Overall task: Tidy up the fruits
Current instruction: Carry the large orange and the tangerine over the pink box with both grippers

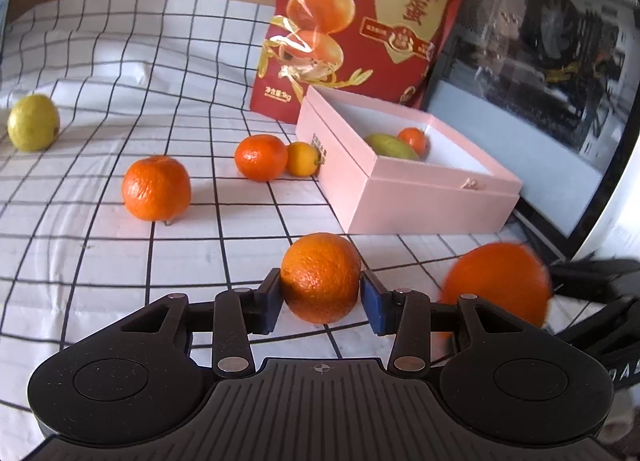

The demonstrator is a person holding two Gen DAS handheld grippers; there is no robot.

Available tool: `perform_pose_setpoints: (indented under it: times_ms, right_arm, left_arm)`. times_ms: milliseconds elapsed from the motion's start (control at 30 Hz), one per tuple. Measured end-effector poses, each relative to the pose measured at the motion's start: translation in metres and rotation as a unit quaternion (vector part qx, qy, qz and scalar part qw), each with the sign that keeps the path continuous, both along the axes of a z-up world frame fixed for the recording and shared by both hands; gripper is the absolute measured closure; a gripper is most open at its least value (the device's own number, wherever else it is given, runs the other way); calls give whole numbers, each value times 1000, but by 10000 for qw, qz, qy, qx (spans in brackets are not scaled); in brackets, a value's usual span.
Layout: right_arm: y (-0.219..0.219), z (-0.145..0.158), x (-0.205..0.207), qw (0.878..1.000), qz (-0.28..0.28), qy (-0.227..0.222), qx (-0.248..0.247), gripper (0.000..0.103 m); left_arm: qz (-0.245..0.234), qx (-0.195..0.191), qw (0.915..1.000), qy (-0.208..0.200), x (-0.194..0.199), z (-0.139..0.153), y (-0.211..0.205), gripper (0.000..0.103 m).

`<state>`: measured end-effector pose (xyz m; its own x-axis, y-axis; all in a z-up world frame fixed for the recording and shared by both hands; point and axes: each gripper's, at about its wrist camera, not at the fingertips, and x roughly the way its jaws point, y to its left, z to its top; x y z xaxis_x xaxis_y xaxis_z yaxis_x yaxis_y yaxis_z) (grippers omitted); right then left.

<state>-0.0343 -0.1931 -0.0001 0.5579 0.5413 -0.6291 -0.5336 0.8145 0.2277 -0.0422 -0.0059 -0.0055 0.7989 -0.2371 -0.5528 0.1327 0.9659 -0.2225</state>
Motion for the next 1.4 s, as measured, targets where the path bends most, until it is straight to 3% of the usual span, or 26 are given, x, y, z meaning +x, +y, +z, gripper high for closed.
perform_pose_setpoints:
  times_ms: [167, 367, 567, 700, 800, 1233, 1400]
  right_arm:
    - [-21, 1, -10, 9926, -686, -595, -811, 23]
    - [-38, -4, -11, 9936, -776, -576, -589, 23]
    - [-38, -13, -8, 9926, -858, -501, -698, 21]
    - [-47, -8, -11, 9949, -825, -395, -419, 20]
    - [-53, -1, -13, 9956, -839, -359, -190, 20]
    - [-40, -6, -7, 9929, -859, -601, -563, 21]
    - [-40, -1, -3, 9931, -899, -549, -521, 21]
  left_arm:
    - [44, 481, 9988, -78, 8, 3, -15, 55]
    - [26, 665, 9977, -106, 7, 5, -24, 55]
    - [-227, 299, 9993, 13, -4, 5, -24, 56]
    - [-523, 7, 9986, 123, -14, 5, -25, 56]
    - [-608, 59, 9981, 105, -20, 5, -30, 56]
    - [-735, -221, 9970, 69, -12, 4, -25, 56]
    - [-913, -517, 9944, -113, 10, 27, -21, 56]
